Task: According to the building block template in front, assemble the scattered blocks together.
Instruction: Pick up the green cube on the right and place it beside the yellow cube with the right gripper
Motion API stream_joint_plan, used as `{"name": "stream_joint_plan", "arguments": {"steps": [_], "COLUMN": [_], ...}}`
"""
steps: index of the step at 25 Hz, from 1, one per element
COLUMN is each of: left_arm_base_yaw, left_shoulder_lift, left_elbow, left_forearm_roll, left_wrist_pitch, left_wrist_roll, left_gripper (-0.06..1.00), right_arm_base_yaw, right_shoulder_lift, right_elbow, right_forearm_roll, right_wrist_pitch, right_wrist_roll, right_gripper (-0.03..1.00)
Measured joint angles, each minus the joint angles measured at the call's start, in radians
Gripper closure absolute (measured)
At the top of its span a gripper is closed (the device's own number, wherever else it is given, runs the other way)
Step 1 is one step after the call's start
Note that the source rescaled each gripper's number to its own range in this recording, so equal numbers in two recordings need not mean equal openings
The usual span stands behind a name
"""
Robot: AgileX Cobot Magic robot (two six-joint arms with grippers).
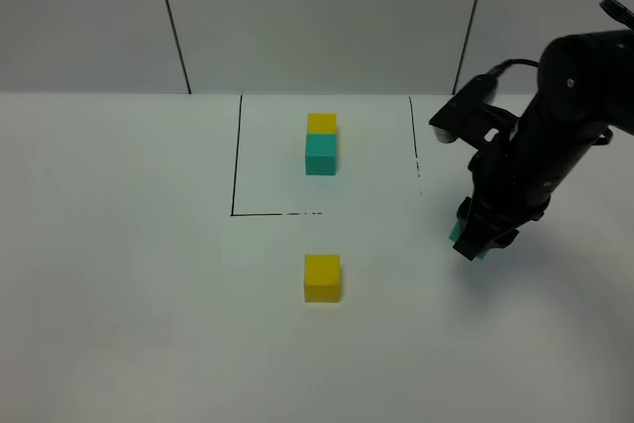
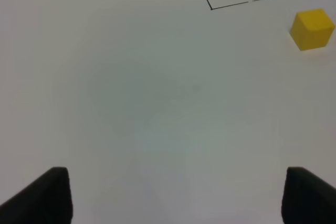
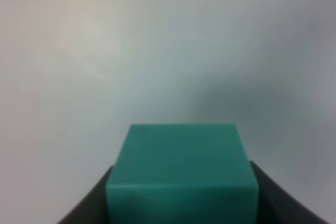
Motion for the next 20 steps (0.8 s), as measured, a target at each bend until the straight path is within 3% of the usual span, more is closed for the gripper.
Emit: {"name": "stream_joint_plan", "arguments": {"steps": [3,11,20], "left_arm_base_yaw": [0.000,0.000,0.000], "left_shoulder_lift": [0.000,0.000,0.000], "left_elbow": [0.000,0.000,0.000], "left_forearm_roll": [0.000,0.000,0.000], "left_wrist_pitch": [0.000,0.000,0.000], "left_wrist_roll": [0.000,0.000,0.000], "left_gripper": [0.15,0.15,0.15], "right_arm_base_yaw": [0.046,0.177,0.245], "right_shoulder_lift": [0.045,0.206,0.361], "right_elbow": [-0.097,-0.290,-0.333], "right_forearm_roll": [-0.024,-0.096,-0.166], "right_wrist_pitch": [0.080,0.150,0.148], "right_wrist_roll": [-0.092,-0.123,-0.168], "right_gripper": [0.95,0.95,0.95]}}
